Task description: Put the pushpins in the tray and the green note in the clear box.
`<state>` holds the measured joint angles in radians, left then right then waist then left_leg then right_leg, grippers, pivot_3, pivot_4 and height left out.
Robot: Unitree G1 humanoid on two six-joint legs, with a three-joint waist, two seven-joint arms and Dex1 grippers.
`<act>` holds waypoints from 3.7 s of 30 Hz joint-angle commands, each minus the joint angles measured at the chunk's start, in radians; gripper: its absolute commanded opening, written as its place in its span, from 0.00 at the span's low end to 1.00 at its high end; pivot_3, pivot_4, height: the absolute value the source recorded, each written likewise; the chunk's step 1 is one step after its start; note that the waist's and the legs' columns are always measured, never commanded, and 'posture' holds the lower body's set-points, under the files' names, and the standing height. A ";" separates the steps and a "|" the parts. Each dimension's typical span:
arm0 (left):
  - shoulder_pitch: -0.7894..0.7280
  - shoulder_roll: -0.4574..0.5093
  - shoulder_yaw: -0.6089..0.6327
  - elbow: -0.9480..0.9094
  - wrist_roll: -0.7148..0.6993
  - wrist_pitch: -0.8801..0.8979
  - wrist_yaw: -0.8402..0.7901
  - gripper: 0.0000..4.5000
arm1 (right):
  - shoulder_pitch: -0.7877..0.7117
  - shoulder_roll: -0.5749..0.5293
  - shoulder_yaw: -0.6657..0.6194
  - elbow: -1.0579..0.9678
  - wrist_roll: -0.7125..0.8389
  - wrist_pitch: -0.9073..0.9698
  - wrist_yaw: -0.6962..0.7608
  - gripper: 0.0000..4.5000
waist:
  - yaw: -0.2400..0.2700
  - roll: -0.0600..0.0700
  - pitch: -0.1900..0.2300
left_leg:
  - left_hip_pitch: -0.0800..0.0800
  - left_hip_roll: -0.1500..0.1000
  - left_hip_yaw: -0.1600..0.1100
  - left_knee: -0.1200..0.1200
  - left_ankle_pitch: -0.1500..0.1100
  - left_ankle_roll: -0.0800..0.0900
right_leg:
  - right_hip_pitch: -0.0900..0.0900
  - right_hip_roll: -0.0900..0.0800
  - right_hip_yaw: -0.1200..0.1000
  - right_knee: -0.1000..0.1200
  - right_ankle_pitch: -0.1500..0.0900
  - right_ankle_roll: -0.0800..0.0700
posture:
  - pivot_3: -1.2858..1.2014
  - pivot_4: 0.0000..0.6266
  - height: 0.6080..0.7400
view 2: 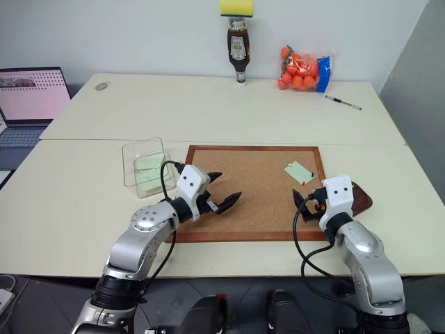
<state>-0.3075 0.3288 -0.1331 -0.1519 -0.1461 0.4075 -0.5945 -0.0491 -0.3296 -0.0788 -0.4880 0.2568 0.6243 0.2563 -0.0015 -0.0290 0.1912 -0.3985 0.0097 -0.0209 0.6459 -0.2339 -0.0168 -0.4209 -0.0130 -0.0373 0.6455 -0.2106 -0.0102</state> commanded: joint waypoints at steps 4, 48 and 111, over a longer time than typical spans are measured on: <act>-0.017 0.001 -0.006 -0.015 0.008 -0.034 -0.003 0.99 | -0.006 -0.002 -0.024 -0.027 0.008 -0.021 0.003 1.00 | 0.000 0.000 0.000 | 0.000 0.000 0.000 0.000 0.000 0.000 | 0.000 0.000 0.000 0.000 0.000 0.000 | 0.52 0.24 1.00; -0.171 -0.076 -0.102 0.279 0.032 -0.076 -0.093 0.00 | -0.048 -0.012 0.000 -0.047 0.019 -0.001 0.015 1.00 | 0.000 0.000 0.000 | -0.001 0.000 0.000 0.000 0.000 0.000 | 0.000 0.002 0.000 0.000 0.000 0.000 | 0.52 0.24 1.00; -0.106 -0.050 -0.144 0.283 0.073 -0.054 -0.108 0.00 | -0.615 0.065 0.017 0.729 -0.074 -0.184 0.094 0.01 | -0.002 0.003 -0.002 | 0.000 0.000 0.006 0.000 0.000 0.000 | 0.000 0.005 0.003 0.001 0.000 0.000 | 0.52 0.24 1.00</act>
<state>-0.4299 0.2733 -0.2510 0.1188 -0.0915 0.3408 -0.6961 -0.6487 -0.2659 -0.0307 0.3342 0.1522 0.4511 0.3541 -0.0031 -0.0257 0.1893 -0.3980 0.0102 -0.0153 0.6456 -0.2339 -0.0165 -0.4213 -0.0084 -0.0344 0.6466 -0.2102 -0.0101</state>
